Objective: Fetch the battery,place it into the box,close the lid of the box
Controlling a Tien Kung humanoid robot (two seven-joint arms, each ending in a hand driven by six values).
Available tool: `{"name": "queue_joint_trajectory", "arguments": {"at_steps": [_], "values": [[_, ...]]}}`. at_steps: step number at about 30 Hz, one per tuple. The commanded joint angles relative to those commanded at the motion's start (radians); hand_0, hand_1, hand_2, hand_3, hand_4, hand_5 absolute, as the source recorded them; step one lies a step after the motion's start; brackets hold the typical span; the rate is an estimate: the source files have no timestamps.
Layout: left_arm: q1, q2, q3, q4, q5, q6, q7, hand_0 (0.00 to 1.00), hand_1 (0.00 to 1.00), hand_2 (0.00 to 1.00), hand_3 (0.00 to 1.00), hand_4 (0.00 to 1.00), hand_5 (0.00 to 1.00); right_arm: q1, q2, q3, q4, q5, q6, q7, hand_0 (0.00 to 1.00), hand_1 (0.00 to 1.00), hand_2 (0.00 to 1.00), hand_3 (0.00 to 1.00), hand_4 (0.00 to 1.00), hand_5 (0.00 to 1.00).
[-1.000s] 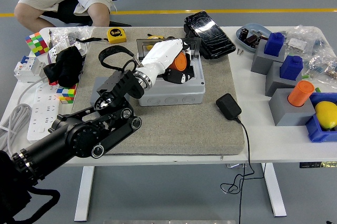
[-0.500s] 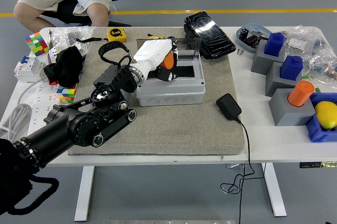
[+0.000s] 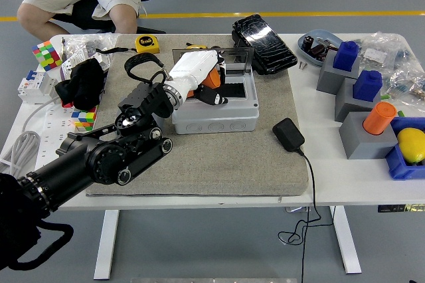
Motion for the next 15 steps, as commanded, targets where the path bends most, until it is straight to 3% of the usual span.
{"name": "queue_joint_trajectory", "arguments": {"at_steps": [2, 3, 15], "values": [[0.001, 0.000, -0.001, 0.002, 0.000, 0.000, -0.003, 0.299, 0.284, 0.276, 0.374, 0.998, 0.152, 0.001, 0.000, 0.001, 0.001, -0.001, 0.000, 0.000, 0.555, 0.593, 0.592, 0.553, 0.928, 0.490], [0.001, 0.000, -0.001, 0.003, -0.001, -0.002, -0.006, 0.380, 0.519, 0.503, 0.669, 0.998, 0.237, 0.002, 0.000, 0.002, 0.001, -0.002, 0.000, 0.001, 0.555, 0.593, 0.591, 0.553, 0.927, 0.491], [0.006, 0.000, 0.005, 0.009, 0.011, -0.012, -0.027, 0.398, 0.554, 0.572, 0.710, 0.998, 0.287, 0.002, 0.001, 0.006, 0.003, -0.007, -0.001, 0.004, 0.555, 0.593, 0.591, 0.553, 0.927, 0.490]]}}
